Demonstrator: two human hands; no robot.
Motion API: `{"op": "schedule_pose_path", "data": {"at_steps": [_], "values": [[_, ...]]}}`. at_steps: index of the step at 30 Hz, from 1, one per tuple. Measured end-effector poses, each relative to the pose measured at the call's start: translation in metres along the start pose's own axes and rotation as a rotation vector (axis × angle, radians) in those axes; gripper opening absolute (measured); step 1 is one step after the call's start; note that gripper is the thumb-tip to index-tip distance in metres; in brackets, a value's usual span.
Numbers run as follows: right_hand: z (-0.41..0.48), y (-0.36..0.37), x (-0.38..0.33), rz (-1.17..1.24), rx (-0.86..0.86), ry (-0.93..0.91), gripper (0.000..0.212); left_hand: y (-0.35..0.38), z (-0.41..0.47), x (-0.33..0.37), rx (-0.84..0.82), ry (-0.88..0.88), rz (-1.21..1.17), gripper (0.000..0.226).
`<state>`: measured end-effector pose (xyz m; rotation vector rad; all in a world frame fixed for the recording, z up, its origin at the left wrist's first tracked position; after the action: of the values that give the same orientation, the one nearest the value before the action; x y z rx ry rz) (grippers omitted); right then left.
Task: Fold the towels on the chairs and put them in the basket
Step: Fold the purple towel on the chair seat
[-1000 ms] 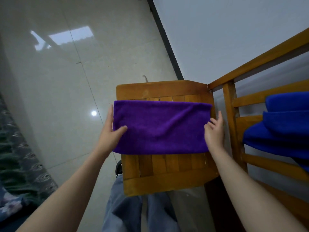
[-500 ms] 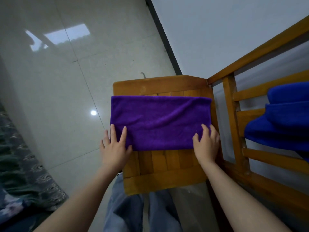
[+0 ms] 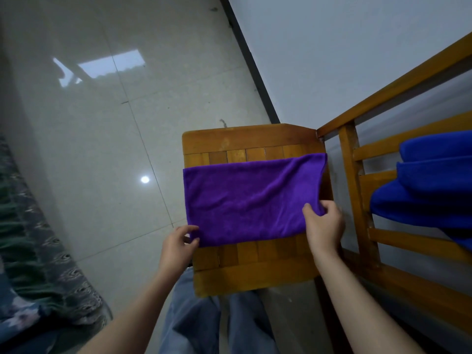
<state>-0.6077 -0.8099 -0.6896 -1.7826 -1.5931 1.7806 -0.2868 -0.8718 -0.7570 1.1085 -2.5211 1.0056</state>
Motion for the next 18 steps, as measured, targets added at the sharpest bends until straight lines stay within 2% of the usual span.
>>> {"op": "schedule_pose_path", "data": {"at_steps": [3, 6, 10, 12, 16, 18], "values": [[-0.037, 0.019, -0.056, 0.012, -0.040, -0.281, 0.015, 0.009, -0.008, -0.005, -0.116, -0.066, -0.216, 0.047], [-0.082, 0.066, -0.083, -0.019, -0.232, -0.404, 0.015, 0.009, -0.010, -0.010, -0.200, -0.147, -0.378, 0.055], [-0.120, 0.129, -0.083, 0.007, -0.482, -0.370, 0.014, 0.003, -0.008, -0.016, -0.264, -0.189, -0.429, 0.047], [-0.125, 0.143, -0.076, 0.055, -0.540, -0.319, 0.013, 0.002, -0.008, -0.016, -0.300, -0.198, -0.443, 0.041], [-0.129, 0.148, -0.069, 0.112, -0.572, -0.345, 0.011, -0.002, -0.007, -0.021, -0.310, -0.195, -0.431, 0.037], [-0.132, 0.153, -0.065, 0.120, -0.685, -0.364, 0.014, -0.003, -0.006, -0.025, -0.321, -0.185, -0.419, 0.037]]}}
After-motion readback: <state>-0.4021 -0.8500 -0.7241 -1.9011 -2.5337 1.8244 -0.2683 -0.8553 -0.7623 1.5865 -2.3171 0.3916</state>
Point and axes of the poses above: each hand's wrist, its own z-axis towards the middle knuckle, its own y-axis out of the palm, x = y × z, the point moved 8 cm from there along z, towards the middle knuckle, and after that the axes turned 10 degrees about -y, right-handed, at the moved point
